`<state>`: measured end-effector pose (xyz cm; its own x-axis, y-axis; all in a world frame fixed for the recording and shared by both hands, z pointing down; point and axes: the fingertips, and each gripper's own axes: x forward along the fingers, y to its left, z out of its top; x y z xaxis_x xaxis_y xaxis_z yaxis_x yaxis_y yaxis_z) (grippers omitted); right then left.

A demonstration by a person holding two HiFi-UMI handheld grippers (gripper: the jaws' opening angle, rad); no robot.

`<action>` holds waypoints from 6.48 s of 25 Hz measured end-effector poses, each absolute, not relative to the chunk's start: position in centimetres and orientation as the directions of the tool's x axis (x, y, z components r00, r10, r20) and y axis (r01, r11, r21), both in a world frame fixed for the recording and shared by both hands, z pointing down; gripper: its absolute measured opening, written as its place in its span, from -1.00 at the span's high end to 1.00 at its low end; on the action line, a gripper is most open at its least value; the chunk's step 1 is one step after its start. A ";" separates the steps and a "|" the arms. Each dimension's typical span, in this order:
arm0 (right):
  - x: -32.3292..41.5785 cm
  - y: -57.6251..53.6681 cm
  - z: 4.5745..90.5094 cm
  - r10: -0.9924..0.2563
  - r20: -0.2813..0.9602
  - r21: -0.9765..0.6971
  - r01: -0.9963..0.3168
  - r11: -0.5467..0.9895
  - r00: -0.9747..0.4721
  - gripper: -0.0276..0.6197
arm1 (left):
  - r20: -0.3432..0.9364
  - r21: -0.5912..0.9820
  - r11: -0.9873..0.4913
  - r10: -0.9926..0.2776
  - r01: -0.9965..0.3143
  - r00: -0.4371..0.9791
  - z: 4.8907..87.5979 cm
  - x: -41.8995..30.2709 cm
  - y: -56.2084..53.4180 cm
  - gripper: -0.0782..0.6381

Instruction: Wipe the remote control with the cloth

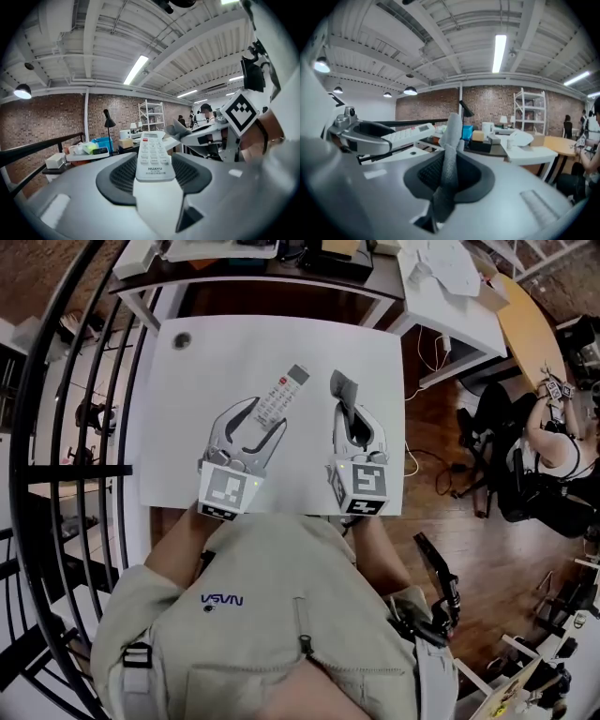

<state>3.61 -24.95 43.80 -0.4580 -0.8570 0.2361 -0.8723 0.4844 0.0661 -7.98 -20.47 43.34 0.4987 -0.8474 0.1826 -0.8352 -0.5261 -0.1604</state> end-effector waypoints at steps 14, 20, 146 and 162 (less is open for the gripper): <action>-1.4 -18.2 31.7 -0.777 0.080 0.381 -0.702 0.603 -0.624 0.79 | 0.013 -0.401 -0.493 -0.846 -0.772 0.533 34.9 -5.3 -15.5 0.11; -4.8 -14.2 32.9 -0.637 0.248 0.389 -0.528 0.755 -0.730 0.79 | -0.011 -0.481 -0.449 -0.856 -0.753 0.517 34.1 -5.8 -14.6 0.11; 0.9 -23.1 50.0 -0.703 0.417 0.137 -0.724 0.675 -0.577 0.81 | 0.181 0.056 -0.454 -0.871 -0.889 0.456 47.5 -10.6 -20.5 0.10; 1.0 -23.9 64.2 -0.529 0.711 0.075 -0.698 0.712 -0.463 0.79 | 0.557 -0.039 -0.434 -0.757 -0.900 0.342 63.4 -10.8 -22.5 0.11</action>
<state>0.98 -23.93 64.18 -0.4634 -0.5293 0.7107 -0.6979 0.7122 0.0753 -10.76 -22.49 63.43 0.3416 -0.7571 0.5569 -0.8999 -0.4344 -0.0386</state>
